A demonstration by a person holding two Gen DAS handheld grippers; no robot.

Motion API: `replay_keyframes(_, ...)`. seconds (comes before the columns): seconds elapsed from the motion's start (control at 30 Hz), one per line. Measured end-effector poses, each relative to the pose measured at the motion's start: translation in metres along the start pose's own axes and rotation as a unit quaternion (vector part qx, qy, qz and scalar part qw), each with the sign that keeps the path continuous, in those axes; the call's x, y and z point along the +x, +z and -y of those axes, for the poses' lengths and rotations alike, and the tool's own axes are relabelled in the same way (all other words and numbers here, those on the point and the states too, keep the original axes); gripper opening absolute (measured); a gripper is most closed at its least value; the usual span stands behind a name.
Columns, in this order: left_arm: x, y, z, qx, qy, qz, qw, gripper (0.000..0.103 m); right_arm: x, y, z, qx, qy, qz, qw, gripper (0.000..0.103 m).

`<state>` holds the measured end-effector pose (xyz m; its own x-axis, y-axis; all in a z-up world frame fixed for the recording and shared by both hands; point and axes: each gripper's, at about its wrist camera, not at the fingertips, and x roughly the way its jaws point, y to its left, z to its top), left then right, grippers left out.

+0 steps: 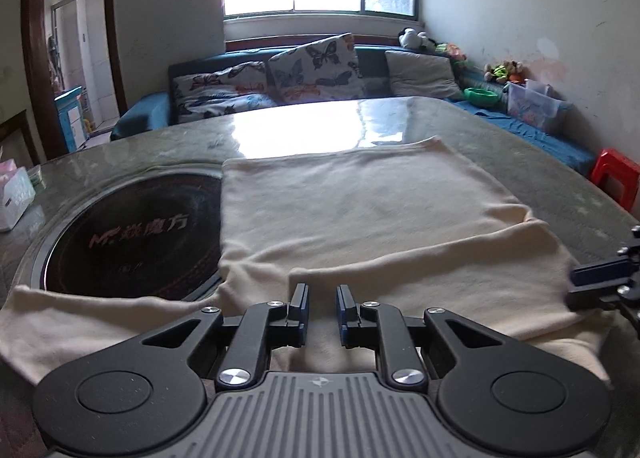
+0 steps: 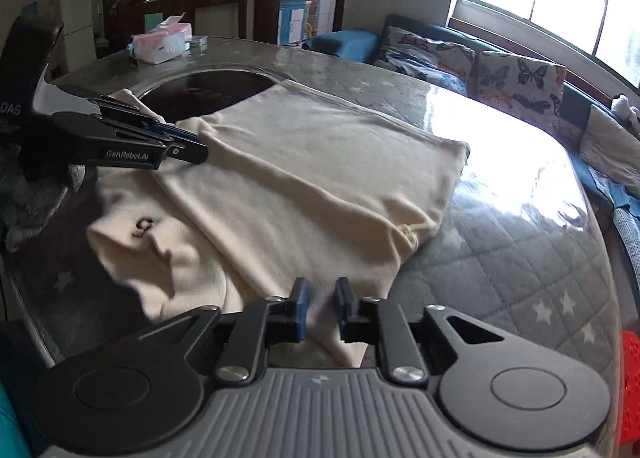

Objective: Fold clothes

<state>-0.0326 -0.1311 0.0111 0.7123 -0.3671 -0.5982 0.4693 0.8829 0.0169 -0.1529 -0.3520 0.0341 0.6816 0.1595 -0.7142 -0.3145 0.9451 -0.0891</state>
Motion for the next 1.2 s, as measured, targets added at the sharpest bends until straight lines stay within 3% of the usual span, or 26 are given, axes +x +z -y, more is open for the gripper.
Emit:
replay_keyframes(0.17, -0.022, -0.004, -0.015, -0.015, 0.014, 0.013, 0.9997, 0.032, -0.014, 0.001, 0.001, 0.012, -0.006, 0.015, 1.0, 0.017)
replay_keyframes(0.27, -0.032, -0.01, -0.03, -0.032, 0.03, 0.013, 0.9989, 0.033, -0.015, -0.006, 0.001, 0.026, -0.004, 0.009, 1.0, 0.017)
replay_keyframes(0.5, -0.054, -0.025, -0.074, -0.09, 0.106, 0.013, 0.9902, 0.049, -0.014, -0.006, -0.002, 0.032, -0.004, 0.015, 0.999, 0.023)
replay_keyframes(0.7, -0.059, -0.033, -0.119, -0.14, 0.2, 0.015, 0.9695, 0.062, -0.009, 0.002, -0.009, 0.024, -0.001, 0.02, 1.0, 0.029)
replay_keyframes(0.87, -0.055, -0.034, -0.162, -0.199, 0.262, 0.007, 0.9443, 0.063, -0.005, 0.007, -0.014, 0.021, 0.005, 0.023, 0.999, 0.03)
replay_keyframes(1.0, -0.052, -0.033, -0.187, -0.235, 0.272, 0.003, 0.9332, 0.062, -0.003, 0.008, -0.016, 0.021, 0.006, 0.023, 0.999, 0.031)
replay_keyframes(1.2, -0.045, -0.036, -0.198, -0.257, 0.268, -0.007, 0.9285, 0.055, -0.002, 0.01, -0.018, 0.022, 0.007, 0.023, 0.999, 0.031)
